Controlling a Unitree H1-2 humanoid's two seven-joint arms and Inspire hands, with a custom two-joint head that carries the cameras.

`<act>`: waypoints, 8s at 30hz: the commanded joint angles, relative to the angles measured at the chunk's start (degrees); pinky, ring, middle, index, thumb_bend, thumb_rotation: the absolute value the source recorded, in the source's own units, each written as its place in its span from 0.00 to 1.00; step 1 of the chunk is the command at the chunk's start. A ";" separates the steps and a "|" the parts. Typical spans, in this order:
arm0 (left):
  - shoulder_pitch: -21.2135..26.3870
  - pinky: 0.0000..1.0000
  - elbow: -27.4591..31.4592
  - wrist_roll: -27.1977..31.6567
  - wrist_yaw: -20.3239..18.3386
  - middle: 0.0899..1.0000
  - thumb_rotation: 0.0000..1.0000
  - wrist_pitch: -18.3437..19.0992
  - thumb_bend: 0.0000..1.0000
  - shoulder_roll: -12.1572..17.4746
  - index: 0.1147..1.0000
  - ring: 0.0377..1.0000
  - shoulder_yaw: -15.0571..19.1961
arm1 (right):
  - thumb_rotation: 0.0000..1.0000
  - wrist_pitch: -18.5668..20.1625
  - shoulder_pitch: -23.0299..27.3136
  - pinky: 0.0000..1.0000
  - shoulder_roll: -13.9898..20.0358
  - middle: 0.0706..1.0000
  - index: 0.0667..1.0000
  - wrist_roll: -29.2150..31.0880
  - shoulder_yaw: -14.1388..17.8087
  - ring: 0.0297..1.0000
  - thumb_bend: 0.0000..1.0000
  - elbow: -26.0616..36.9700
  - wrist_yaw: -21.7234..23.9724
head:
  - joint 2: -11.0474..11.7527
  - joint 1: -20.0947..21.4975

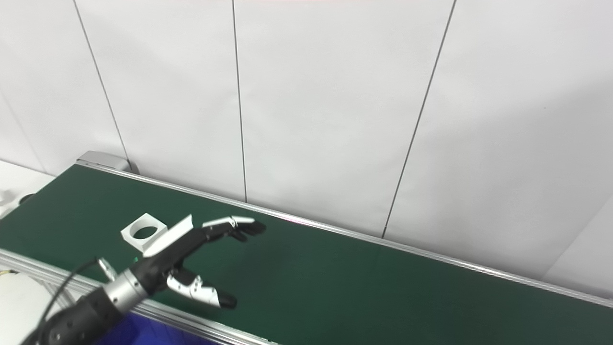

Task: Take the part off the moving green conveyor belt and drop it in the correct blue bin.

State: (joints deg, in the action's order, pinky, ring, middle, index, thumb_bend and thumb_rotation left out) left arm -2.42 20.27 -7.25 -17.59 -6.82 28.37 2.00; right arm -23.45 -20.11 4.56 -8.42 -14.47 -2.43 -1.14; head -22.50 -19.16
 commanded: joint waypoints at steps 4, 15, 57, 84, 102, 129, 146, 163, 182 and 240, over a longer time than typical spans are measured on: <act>5.74 0.80 0.26 -1.93 -1.23 0.83 0.26 3.02 0.81 5.25 0.81 0.84 2.30 | 0.77 -3.46 0.55 0.70 0.04 0.86 0.93 0.94 0.28 0.81 0.60 1.07 -0.23 | -0.54 -0.95; 13.07 0.81 -8.10 -7.11 -4.48 0.84 0.16 4.25 0.91 13.23 0.81 0.86 2.25 | 0.77 -3.45 0.43 0.72 0.49 0.87 0.94 2.04 0.37 0.82 0.58 1.45 0.41 | -0.99 -2.05; 22.87 0.79 -37.73 -38.54 4.91 0.87 0.00 -3.91 0.96 15.59 0.86 0.84 -15.64 | 0.82 -3.38 -0.48 0.76 -0.11 0.87 0.95 2.46 0.50 0.83 0.52 2.61 1.14 | -1.84 -2.80; 29.38 0.68 -49.02 -42.03 8.31 0.55 0.00 -4.38 0.70 12.01 0.59 0.62 -24.37 | 0.87 -3.21 -1.90 0.77 0.04 0.88 0.95 2.93 0.30 0.84 0.50 4.42 1.65 | -2.92 -2.25; 27.98 0.37 -49.51 -30.32 5.55 0.44 0.00 -6.78 0.50 11.91 0.46 0.39 -20.83 | 0.89 -3.18 -2.01 0.76 0.45 0.88 0.95 3.15 0.41 0.84 0.48 4.91 1.77 | -3.48 -2.08; 12.46 0.49 -8.40 -18.80 -1.14 0.44 0.00 -0.82 0.50 13.79 0.44 0.42 -4.34 | 0.89 -3.12 -1.95 0.73 -0.24 0.87 0.94 2.66 1.30 0.82 0.53 4.62 2.41 | -4.92 -0.24; 2.85 0.45 9.62 -4.82 -4.92 0.44 0.00 5.73 0.50 12.35 0.44 0.41 3.89 | 0.90 -2.05 -2.73 0.74 -0.47 0.88 0.93 2.76 1.28 0.83 0.57 7.83 2.92 | -12.82 2.53; -4.91 0.39 14.48 -0.16 -7.69 0.43 0.00 8.32 0.50 12.84 0.46 0.39 6.80 | 0.84 2.55 -4.36 0.72 -0.39 0.85 0.90 2.48 1.85 0.80 0.59 15.90 3.46 | -23.66 3.91; -11.18 0.38 16.17 -2.05 -7.99 0.42 0.00 10.29 0.50 9.41 0.45 0.40 5.18 | 0.79 5.86 -4.16 0.70 0.09 0.84 0.89 3.67 2.97 0.79 0.62 18.75 4.62 | -25.41 2.09; -18.17 0.51 -3.88 -31.69 -0.50 0.44 0.00 7.91 0.52 2.87 0.44 0.54 -6.57 | 0.78 7.35 -4.23 0.70 0.22 0.83 0.89 4.68 3.75 0.79 0.62 20.78 5.66 | -26.78 1.17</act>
State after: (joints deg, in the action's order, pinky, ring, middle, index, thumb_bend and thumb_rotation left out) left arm -20.75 14.00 -38.08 -18.08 -0.32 30.72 -5.09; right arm -15.55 -24.47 4.85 -4.10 -10.88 16.30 4.16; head -49.22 -17.93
